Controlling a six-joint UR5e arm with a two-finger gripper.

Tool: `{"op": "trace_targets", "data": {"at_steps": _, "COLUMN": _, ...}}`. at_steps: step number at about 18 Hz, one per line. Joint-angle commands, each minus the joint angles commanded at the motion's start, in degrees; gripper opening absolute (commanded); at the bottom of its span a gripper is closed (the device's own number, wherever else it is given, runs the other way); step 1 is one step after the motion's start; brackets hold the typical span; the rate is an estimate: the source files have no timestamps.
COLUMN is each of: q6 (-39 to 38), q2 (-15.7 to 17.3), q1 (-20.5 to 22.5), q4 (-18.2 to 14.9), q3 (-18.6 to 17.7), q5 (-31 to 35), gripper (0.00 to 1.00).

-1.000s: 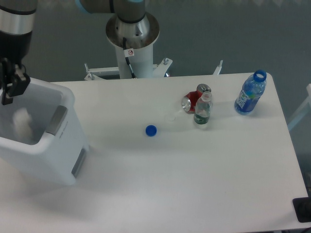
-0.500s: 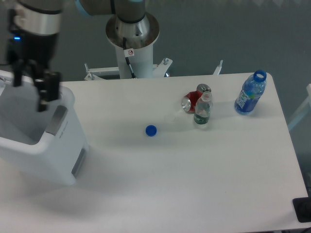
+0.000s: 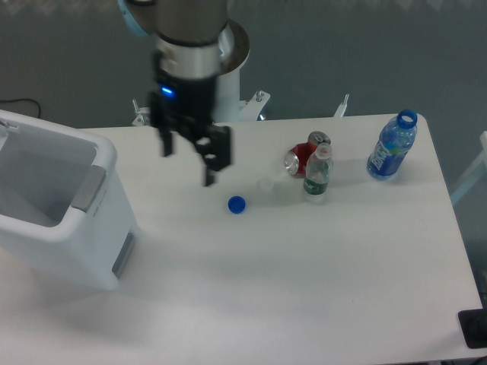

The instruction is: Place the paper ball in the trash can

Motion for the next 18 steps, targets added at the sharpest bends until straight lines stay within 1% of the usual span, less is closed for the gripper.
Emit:
{"op": "trace_targets", "data": {"at_steps": 1, "q6": 2.20, "q2": -1.49, "q1": 0.62, "q4": 0.00, "q3": -0.09, "q5": 1.94, "gripper": 1.00}}
{"op": "trace_targets", "data": {"at_steps": 3, "q6": 4.33, "q2": -3.95, "q1": 2.02, "q4": 0.00, "q3": 0.26, "q5": 3.71, "gripper": 1.00}}
{"op": "trace_targets", "data": {"at_steps": 5, "q6": 4.51, "q2": -6.94, "q1": 2.56, "q4": 0.44, "q3": 0.61, "q5": 3.63, "gripper": 1.00}}
{"op": "trace_targets", "data": {"at_steps": 9, "q6": 4.42, "q2": -11.60, "q1": 2.38, "q4": 1.31, "q3": 3.25, "q5": 3.45, "gripper": 1.00}}
{"op": "trace_targets", "data": {"at_steps": 10, "q6": 4.33, "q2": -12.22, "q1": 2.47, "q4": 1.84, "q3": 3.34, "q5": 3.28, "gripper": 1.00}}
{"op": "trace_targets", "data": {"at_steps": 12, "q6": 4.33, "q2": -13.54, "q1": 2.38, "q4": 4.73, "q3": 3.34, "q5": 3.10, "gripper": 1.00}}
{"op": "trace_targets", "data": {"at_steps": 13, "q6": 4.33, "q2": -13.98, "q1": 2.21, "q4": 5.62, "q3": 3.34, "q5": 3.01, "gripper": 1.00}}
{"op": "trace_targets", "data": {"at_steps": 18, "q6": 4.24, "q2": -14.51, "q1": 2.03, "q4": 5.98, "q3": 3.43, "q5": 2.66, "gripper": 1.00}}
